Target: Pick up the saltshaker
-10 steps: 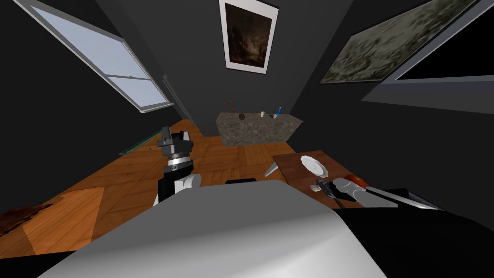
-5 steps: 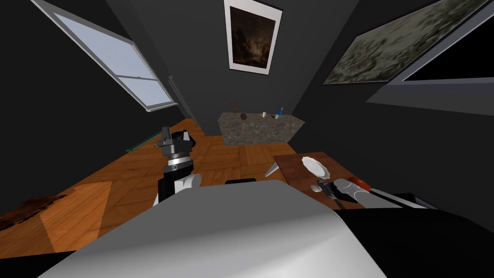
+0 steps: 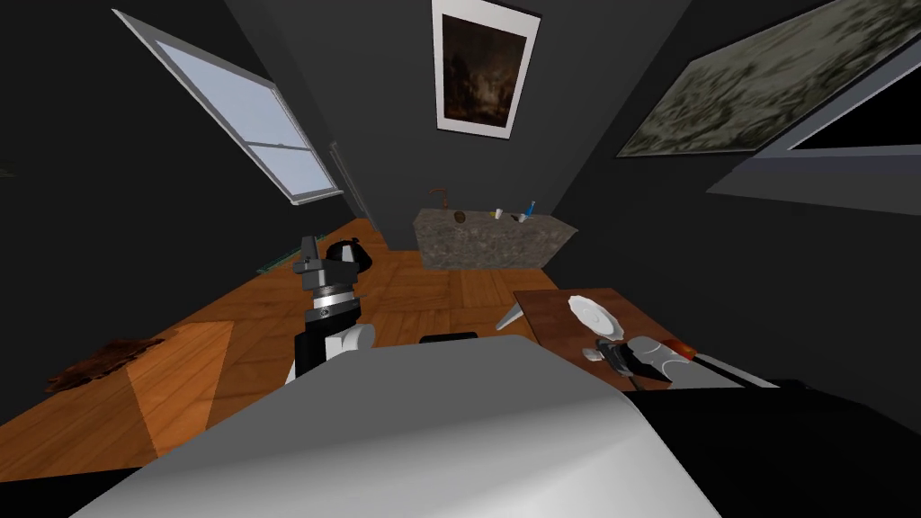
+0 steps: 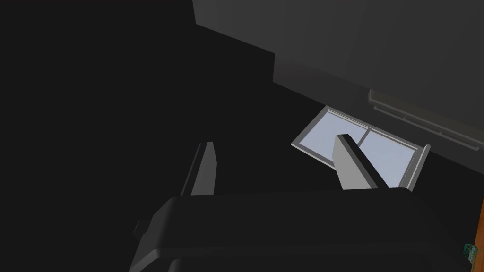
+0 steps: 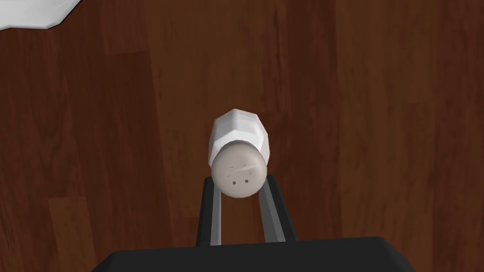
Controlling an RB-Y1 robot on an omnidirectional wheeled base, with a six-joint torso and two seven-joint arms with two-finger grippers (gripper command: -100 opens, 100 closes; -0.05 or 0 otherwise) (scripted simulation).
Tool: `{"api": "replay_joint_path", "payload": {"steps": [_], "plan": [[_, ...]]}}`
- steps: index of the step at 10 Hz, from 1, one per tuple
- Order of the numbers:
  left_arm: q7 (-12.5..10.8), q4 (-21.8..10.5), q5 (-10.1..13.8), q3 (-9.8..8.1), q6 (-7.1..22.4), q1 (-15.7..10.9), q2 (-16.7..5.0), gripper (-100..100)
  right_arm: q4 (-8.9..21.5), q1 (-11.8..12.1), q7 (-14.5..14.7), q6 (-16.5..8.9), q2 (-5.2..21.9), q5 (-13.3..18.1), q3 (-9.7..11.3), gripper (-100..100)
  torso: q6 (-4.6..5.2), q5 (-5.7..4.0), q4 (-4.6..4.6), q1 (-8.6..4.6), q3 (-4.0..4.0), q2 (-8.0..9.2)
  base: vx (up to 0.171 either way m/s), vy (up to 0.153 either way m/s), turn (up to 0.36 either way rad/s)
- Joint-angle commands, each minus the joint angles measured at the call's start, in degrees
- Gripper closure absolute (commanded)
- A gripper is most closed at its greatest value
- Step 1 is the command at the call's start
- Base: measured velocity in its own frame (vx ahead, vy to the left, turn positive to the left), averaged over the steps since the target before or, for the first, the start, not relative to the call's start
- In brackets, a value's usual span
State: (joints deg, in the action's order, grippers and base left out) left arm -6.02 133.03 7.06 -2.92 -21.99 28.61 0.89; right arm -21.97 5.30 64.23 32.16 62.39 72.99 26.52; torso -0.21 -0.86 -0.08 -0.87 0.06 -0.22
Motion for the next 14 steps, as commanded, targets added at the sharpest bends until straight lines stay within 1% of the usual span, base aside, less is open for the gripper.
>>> {"api": "replay_joint_path", "payload": {"steps": [1, 2, 3, 4, 6, 7, 8, 9, 10, 11, 12, 13, 14], "plan": [[0.0, 0.0, 0.0, 0.0, 0.0, 0.0, 0.0, 0, -2.8, 2.1, -2.9, 0.1, 0.5, 2.9, -2.9, 100, 0.0, 0.0, 0.0, 0.0, 0.0, 0.0, -0.056, 0.001, 0.121], [0.0, 0.0, 0.0, -0.01, 0.0, 0.0, 0.0, 0, -2.8, 2.1, -2.9, 0.1, 0.5, 4.5, -4.7, 100, 0.11, 0.05, -0.01, -0.01, -0.03, 0.06, -0.025, 0.003, -0.039], [0.0, 0.0, 0.0, -0.01, 0.0, 0.0, 0.0, 0, -2.8, 2.1, -2.9, 0.1, 0.5, 5.5, -4.7, 100, 0.16, 0.08, 0.0, 0.0, -0.01, 0.02, -0.003, 0.004, -0.027], [0.0, 0.0, 0.0, -0.01, 0.0, 0.0, 0.0, 0, -2.2, 3.5, -4.5, 1.7, -0.4, 7.5, -7.3, 100, 0.13, 0.07, 0.01, 0.01, 0.02, -0.05, -0.046, 0.012, 0.192], [0.0, 0.0, 0.0, -0.01, 0.0, 0.0, 0.0, 0, -2.2, 3.5, -4.5, 1.7, -0.4, 11.1, -10.6, 100, 0.11, 0.08, -0.01, 0.05, -0.05, 0.09, -0.041, 0.008, 0.066], [0.0, 0.0, 0.0, -0.01, 0.0, 0.0, 0.0, 0, -2.2, 3.5, -4.5, 1.7, -0.4, 11.5, -11.4, 100, 0.14, 0.09, 0.01, 0.02, -0.01, 0.02, -0.003, -0.002, -0.026], [0.0, 0.0, 0.0, -0.01, 0.0, 0.0, 0.0, 0, -1.7, 5.0, -6.0, 3.2, -1.3, 13.8, -13.5, 100, 0.14, 0.09, 0.03, 0.0, 0.04, -0.06, -0.048, 0.004, 0.162], [0.0, 0.0, 0.0, 0.0, 0.0, 0.0, 0.0, 0, -1.7, 5.0, -6.0, 3.2, -1.3, 15.8, -14.9, 100, 0.09, 0.04, 0.03, 0.02, 0.0, 0.03, -0.056, 0.004, 0.123], [0.0, 0.0, 0.0, -0.01, 0.0, 0.0, 0.0, 0, -1.7, 5.0, -6.0, 3.2, -1.3, 17.4, -16.8, 100, 0.15, 0.05, 0.03, 0.01, -0.02, 0.07, -0.026, 0.006, 0.019], [0.0, 0.0, 0.0, -0.01, 0.0, 0.0, 0.0, 0, -1.7, 5.0, -6.0, 3.2, -1.3, 17.5, -18.0, 100, 0.15, 0.09, 0.05, 0.02, 0.02, -0.01, 0.0, 0.0, 0.0], [0.0, 0.0, 0.0, -0.01, 0.0, 0.0, 0.0, 0, -1.2, 6.5, -7.5, 4.8, -2.2, 20.2, -19.7, 100, 0.13, 0.1, 0.06, 0.03, 0.07, -0.09, -0.034, 0.015, 0.238], [0.0, 0.0, 0.0, 0.0, 0.0, 0.0, 0.0, 0, -1.2, 6.5, -7.5, 4.8, -2.2, 21.3, -21.9, 100, 0.04, 0.07, 0.06, 0.06, 0.06, -0.06, -0.046, 0.012, 0.115], [0.0, 0.0, 0.0, -0.01, 0.0, 0.0, 0.0, 0, -1.2, 6.5, -7.5, 4.8, -2.2, 23.5, -23.3, 100, 0.16, 0.08, 0.07, 0.07, 0.03, 0.0, -0.031, 0.008, -0.046]]}}
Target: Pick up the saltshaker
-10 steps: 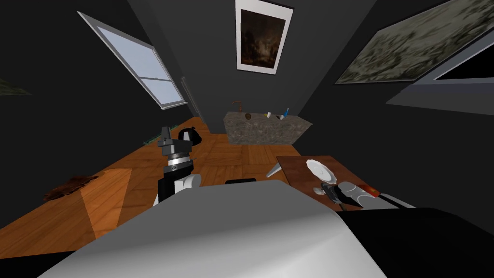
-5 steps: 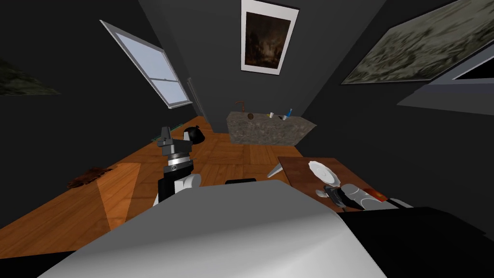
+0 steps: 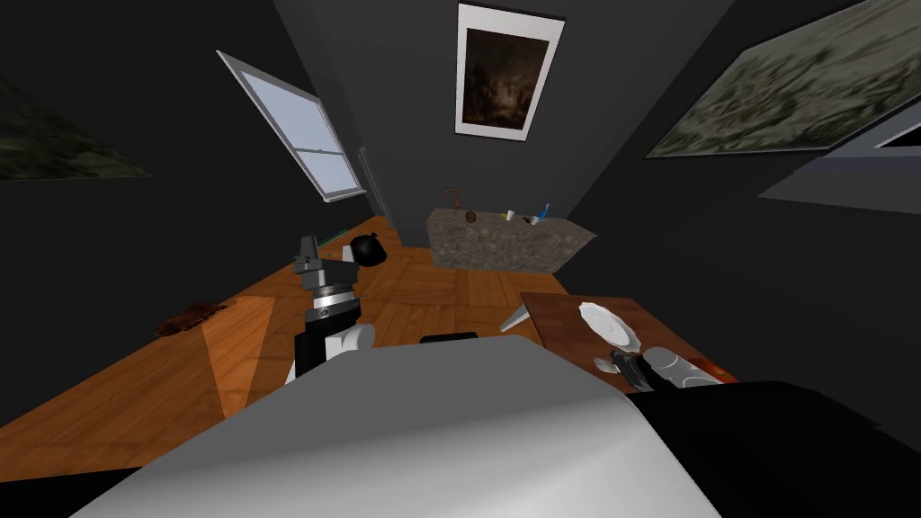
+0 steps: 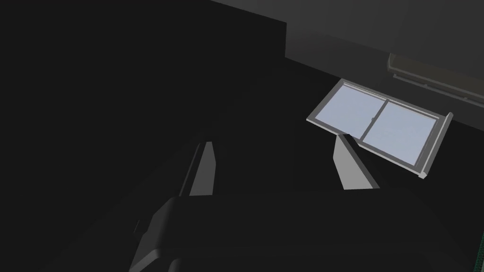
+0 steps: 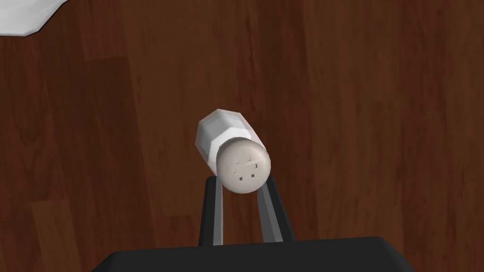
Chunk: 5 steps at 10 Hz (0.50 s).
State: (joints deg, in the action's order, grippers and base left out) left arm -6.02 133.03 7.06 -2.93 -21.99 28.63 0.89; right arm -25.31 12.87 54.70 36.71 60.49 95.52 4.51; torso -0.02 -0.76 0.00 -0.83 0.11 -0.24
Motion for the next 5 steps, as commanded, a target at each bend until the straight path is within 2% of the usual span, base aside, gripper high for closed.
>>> {"api": "replay_joint_path", "payload": {"steps": [1, 2, 3, 4, 5], "plan": [[0.0, 0.0, 0.0, 0.0, 0.0, 0.0, 0.0, 0, 2.1, -1.1, 2.0, 0.2, -0.3, 0.9, -2.7, 100, 0.0, 0.0, 0.0, 0.0, 0.0, 0.0, -0.013, 0.002, -0.024], [0.0, 0.0, 0.0, 0.0, 0.0, 0.0, 0.0, 0, 2.7, 0.4, 0.5, 1.8, -1.2, 3.4, -4.6, 100, -0.03, 0.0, 0.0, -0.02, 0.03, -0.06, -0.041, 0.009, 0.206], [0.0, 0.0, 0.0, 0.01, 0.0, 0.0, 0.0, 0, 2.7, 0.4, 0.5, 1.8, -1.2, 4.7, -6.5, 100, -0.14, -0.07, -0.01, 0.0, 0.02, -0.03, -0.05, 0.011, 0.137], [0.0, 0.0, 0.0, 0.0, 0.0, 0.0, 0.0, 0, 2.7, 0.4, 0.5, 1.8, -1.2, 6.9, -7.9, 100, -0.04, 0.0, 0.0, 0.02, -0.01, 0.03, -0.029, 0.006, -0.017], [0.0, 0.0, 0.0, 0.0, 0.0, 0.0, 0.0, 0, 2.7, 0.4, 0.5, 1.8, -1.2, 6.9, -9.4, 100, -0.01, 0.02, 0.02, 0.0, 0.02, -0.02, -0.011, 0.002, -0.026]]}}
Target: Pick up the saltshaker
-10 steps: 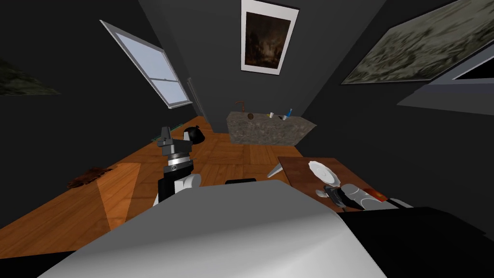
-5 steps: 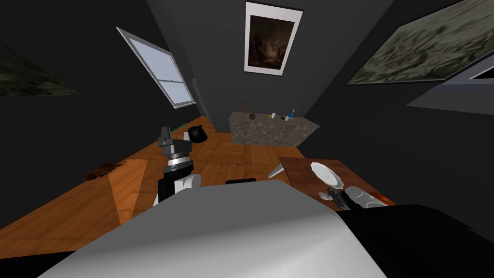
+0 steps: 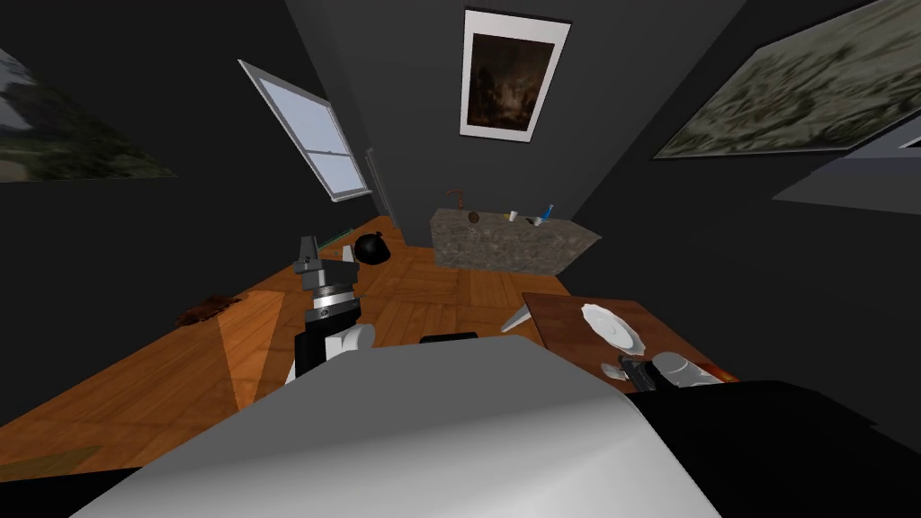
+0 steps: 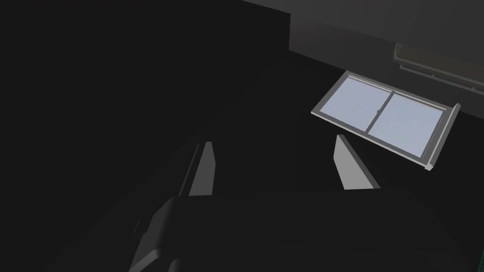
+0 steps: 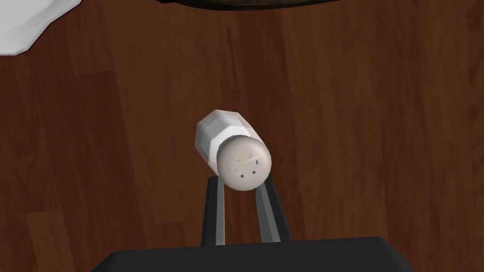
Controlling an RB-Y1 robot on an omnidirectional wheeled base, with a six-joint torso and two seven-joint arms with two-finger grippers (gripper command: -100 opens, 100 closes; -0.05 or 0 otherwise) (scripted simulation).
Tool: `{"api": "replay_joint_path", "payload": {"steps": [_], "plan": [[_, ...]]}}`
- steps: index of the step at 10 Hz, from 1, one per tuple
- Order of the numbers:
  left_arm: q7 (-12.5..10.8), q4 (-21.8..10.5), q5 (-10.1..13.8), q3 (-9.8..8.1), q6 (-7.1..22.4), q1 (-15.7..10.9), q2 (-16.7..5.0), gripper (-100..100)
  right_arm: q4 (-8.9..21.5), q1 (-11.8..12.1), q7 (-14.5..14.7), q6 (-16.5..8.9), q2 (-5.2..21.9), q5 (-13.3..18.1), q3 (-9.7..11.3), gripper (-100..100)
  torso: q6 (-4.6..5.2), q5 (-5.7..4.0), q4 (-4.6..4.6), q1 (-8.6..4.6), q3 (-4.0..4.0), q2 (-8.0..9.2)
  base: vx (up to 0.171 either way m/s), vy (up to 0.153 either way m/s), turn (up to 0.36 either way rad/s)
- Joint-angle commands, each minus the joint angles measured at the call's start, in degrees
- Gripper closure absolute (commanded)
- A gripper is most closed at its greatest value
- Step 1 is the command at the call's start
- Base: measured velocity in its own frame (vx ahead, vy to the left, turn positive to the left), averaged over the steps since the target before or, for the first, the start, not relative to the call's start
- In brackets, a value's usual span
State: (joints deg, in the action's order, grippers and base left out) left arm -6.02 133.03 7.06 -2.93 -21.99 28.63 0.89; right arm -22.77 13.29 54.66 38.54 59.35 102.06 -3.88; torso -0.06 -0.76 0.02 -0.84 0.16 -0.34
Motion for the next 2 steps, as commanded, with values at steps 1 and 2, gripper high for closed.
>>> {"api": "replay_joint_path", "payload": {"steps": [1, 2], "plan": [[0.0, 0.0, 0.0, 0.0, 0.0, 0.0, 0.0, 0, 0.0, 0.0, 0.0, 0.0, 0.0, 0.0, 0.0, 100, 0.0, 0.0, 0.0, 0.0, 0.0, 0.0, 0.0, 0.0, 0.0], [0.0, 0.0, 0.0, 0.0, 0.0, 0.0, 0.0, 0, 0.3, -0.1, 0.5, 0.0, 0.0, 0.0, -0.2, 0, -0.02, -0.02, 0.01, 0.0, 0.03, -0.05, 0.0, 0.0, 0.0]]}}
